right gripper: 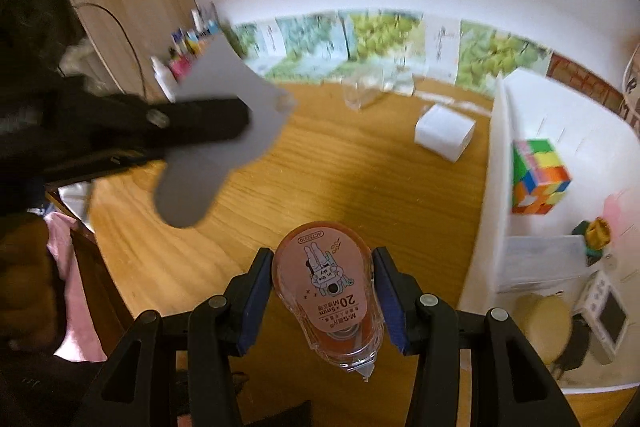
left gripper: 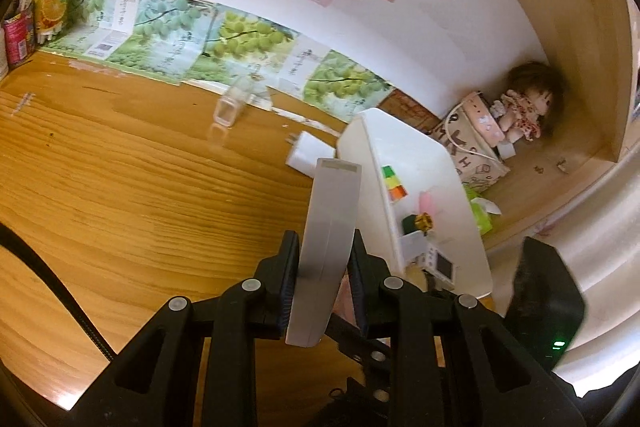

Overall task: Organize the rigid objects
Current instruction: 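Carry the white piece with left gripper while right gripper carries the tape roller over the bin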

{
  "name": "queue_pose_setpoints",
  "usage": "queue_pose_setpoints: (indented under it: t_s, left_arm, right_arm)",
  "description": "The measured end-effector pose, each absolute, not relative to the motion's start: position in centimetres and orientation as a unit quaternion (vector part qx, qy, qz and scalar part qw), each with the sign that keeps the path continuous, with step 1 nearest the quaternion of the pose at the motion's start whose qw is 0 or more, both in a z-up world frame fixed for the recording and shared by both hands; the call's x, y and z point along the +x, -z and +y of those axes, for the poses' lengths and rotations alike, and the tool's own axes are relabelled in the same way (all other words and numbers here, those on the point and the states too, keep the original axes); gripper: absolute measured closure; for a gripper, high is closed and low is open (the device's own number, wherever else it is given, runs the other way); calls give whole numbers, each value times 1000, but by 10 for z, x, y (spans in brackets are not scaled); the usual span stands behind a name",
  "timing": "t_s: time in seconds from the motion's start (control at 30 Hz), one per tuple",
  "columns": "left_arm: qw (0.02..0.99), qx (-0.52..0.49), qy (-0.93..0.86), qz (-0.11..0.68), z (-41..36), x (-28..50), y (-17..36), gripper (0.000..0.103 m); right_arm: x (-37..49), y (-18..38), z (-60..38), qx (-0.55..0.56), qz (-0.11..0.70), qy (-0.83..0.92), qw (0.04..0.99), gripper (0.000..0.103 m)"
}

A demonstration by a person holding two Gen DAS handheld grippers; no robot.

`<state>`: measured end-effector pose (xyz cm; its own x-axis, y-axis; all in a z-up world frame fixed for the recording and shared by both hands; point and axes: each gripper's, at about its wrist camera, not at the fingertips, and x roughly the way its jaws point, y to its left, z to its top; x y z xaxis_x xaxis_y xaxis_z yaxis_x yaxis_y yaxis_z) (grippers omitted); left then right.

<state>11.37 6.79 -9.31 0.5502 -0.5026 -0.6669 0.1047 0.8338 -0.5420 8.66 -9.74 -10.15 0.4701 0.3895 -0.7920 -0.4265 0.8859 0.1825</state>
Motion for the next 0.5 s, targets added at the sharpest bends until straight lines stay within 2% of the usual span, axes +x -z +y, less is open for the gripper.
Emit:
queue_pose_setpoints:
  t_s: [0.5]
  left_arm:
    - [859,-230,236,392,-9,118,81,77]
  right_arm:
    - [66,55,-190,-12,351,-248,903,53]
